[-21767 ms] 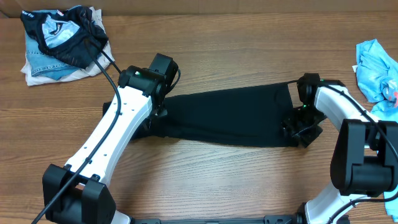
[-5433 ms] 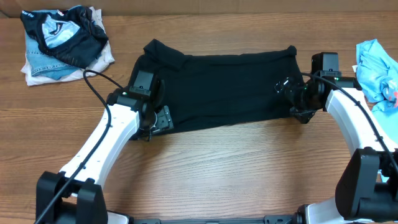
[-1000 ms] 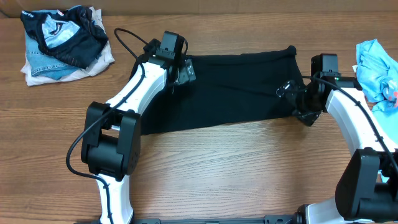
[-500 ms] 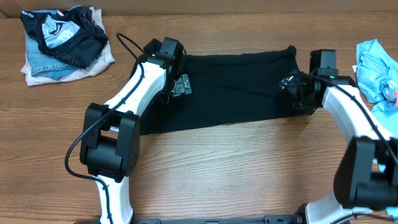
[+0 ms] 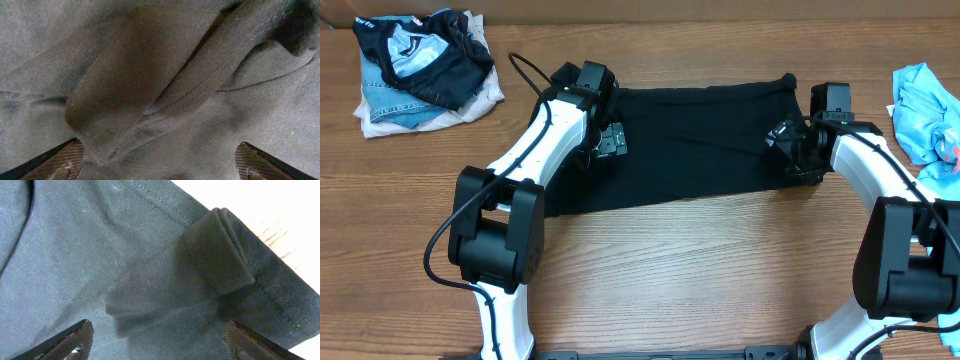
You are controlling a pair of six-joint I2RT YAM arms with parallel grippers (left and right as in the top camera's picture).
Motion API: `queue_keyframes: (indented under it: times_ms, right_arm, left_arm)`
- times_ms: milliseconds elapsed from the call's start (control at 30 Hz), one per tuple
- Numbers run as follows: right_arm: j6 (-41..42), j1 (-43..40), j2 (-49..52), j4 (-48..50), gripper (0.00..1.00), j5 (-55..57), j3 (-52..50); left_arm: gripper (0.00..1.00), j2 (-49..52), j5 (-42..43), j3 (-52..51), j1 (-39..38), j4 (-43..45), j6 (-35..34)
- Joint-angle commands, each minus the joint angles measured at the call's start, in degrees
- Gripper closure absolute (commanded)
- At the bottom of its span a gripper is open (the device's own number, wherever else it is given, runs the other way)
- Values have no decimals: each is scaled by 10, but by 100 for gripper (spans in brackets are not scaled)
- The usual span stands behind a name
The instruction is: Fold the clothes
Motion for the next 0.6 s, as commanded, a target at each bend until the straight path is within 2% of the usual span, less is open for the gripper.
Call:
queue_keyframes:
  times_ms: [0,367,567]
  right_arm:
    - [13,-2,7,-2,12,1,8]
    - [15,-2,41,25,13,1,8]
    - [15,-2,55,46,19,1,8]
  left_arm:
    - [0,-21,-7,11,-1,-1,13]
    - [0,-21,-7,11,-1,-3,13]
    - [0,-21,-7,11,-1,-3,13]
